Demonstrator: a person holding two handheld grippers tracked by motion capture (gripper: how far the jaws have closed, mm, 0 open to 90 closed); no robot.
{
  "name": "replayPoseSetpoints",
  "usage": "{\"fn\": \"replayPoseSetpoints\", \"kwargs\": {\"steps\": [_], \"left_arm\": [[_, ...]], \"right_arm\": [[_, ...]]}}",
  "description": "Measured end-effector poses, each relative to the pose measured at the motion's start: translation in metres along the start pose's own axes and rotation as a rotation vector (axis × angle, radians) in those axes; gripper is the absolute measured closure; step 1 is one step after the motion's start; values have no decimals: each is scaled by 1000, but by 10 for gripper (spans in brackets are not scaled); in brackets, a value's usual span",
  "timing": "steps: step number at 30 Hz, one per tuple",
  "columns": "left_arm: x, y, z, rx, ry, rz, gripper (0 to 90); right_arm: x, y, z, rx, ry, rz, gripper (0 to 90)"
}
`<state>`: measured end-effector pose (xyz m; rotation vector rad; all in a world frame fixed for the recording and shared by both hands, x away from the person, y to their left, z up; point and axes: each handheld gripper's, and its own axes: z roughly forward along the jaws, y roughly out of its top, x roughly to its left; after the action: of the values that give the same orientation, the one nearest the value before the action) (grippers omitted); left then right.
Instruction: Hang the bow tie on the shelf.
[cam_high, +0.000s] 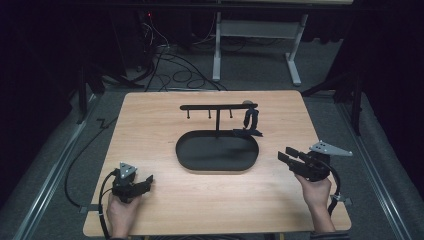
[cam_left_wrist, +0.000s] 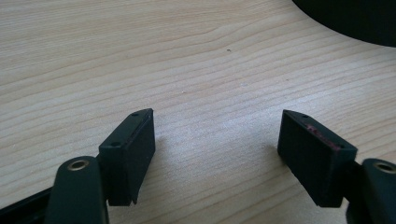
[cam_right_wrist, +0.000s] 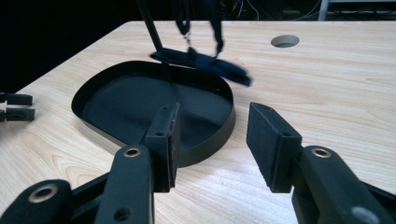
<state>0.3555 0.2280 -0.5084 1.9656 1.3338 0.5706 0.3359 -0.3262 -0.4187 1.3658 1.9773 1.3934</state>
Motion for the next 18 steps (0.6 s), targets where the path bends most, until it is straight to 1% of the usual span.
{"fn": "replayPoseSetpoints", "kwargs": {"steps": [9, 18], "left_arm": [[0, 0, 0, 0, 0, 0, 280], [0, 0, 0, 0, 0, 0, 279]], "right_arm": [[2, -8, 5, 14, 11, 5, 565], [3, -16, 12, 33, 27, 20, 565]]}}
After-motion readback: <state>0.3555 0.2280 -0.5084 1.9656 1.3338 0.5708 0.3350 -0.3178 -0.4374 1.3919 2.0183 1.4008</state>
